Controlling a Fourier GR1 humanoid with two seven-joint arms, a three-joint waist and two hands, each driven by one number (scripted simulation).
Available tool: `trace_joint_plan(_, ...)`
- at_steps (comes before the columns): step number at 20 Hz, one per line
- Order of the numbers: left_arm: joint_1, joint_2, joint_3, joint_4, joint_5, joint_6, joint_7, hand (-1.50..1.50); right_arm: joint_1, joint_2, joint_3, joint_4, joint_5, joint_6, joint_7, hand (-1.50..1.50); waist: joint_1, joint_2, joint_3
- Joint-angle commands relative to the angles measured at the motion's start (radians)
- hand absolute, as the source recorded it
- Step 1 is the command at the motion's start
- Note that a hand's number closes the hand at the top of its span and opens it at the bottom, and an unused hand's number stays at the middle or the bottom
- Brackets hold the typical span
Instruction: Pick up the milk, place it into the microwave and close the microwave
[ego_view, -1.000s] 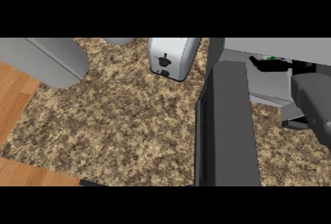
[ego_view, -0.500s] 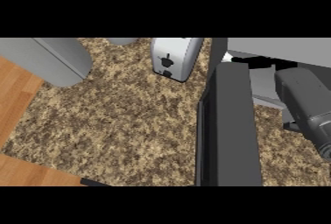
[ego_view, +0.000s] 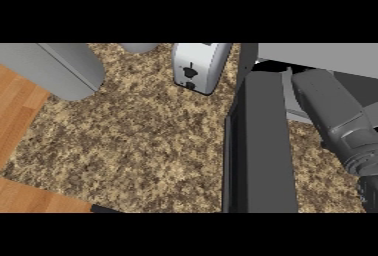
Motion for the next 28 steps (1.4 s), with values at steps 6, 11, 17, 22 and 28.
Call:
trace_joint_plan(6,-0.002,-0.011,-0.037,0.041,-0.037,-0.023,0.006,-1.50,-0.067,0.064,-0.027,-0.030,-0.018,-0.035,0.014,-1.50,-0.025,-0.013,0.000)
trace_joint_plan(11,-0.015,-0.016,-0.047,0.038,-0.037,-0.013,0.012,-1.50,-0.030,0.098,-0.059,-0.044,-0.037,-0.127,-0.019,-1.50,-0.056,-0.021,0.001)
trace_joint_plan(17,0.016,-0.061,-0.082,0.063,-0.092,-0.025,0.004,-1.50,0.001,0.057,-0.060,-0.044,-0.028,-0.078,-0.058,-1.50,-0.085,-0.034,0.000)
trace_joint_plan(22,0.026,-0.103,-0.127,0.077,-0.159,-0.066,-0.038,-1.50,0.041,0.030,-0.072,-0.036,-0.040,0.006,-0.073,-1.50,-0.109,-0.044,-0.001)
trace_joint_plan(28,-0.003,-0.127,-0.217,0.135,-0.212,-0.146,-0.071,-1.50,0.117,0.037,-0.113,-0.040,-0.088,0.189,-0.159,-1.50,-0.142,-0.050,-0.001)
